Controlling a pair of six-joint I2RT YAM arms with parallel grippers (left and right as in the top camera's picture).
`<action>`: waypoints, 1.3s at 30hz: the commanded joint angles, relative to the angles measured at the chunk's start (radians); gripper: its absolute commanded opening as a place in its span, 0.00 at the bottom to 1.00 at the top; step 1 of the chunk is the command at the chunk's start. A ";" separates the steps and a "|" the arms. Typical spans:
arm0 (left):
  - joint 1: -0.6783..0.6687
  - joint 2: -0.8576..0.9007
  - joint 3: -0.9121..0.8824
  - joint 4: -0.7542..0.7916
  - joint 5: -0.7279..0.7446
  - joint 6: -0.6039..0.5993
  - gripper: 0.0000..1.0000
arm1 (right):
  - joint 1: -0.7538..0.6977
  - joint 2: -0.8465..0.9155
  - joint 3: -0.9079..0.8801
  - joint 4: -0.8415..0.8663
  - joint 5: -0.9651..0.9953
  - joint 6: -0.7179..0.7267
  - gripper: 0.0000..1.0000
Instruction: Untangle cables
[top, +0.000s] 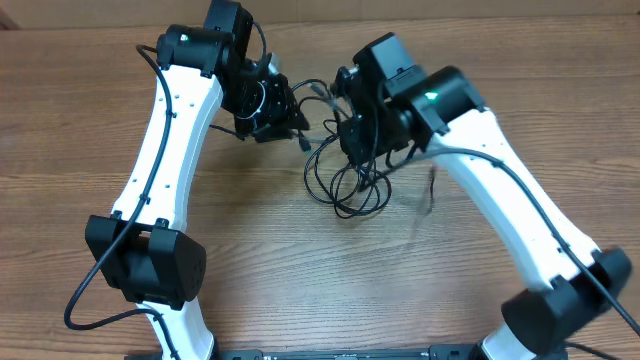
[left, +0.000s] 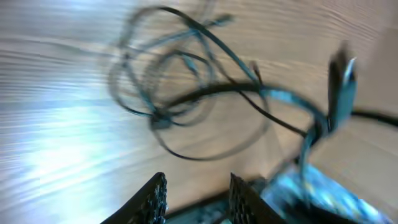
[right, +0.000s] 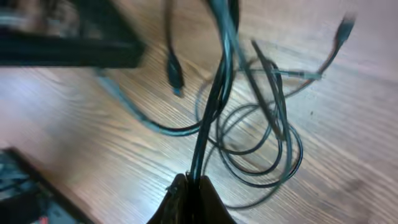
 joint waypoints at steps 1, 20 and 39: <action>-0.005 0.005 0.022 -0.002 -0.185 -0.035 0.10 | 0.002 -0.168 0.127 -0.025 -0.061 0.007 0.04; -0.005 0.005 0.021 -0.026 -0.318 -0.045 0.22 | 0.002 -0.481 0.209 0.148 -0.122 0.008 0.04; -0.007 0.002 0.134 0.024 0.260 0.245 0.04 | -0.041 -0.266 0.208 -0.079 0.122 0.156 0.54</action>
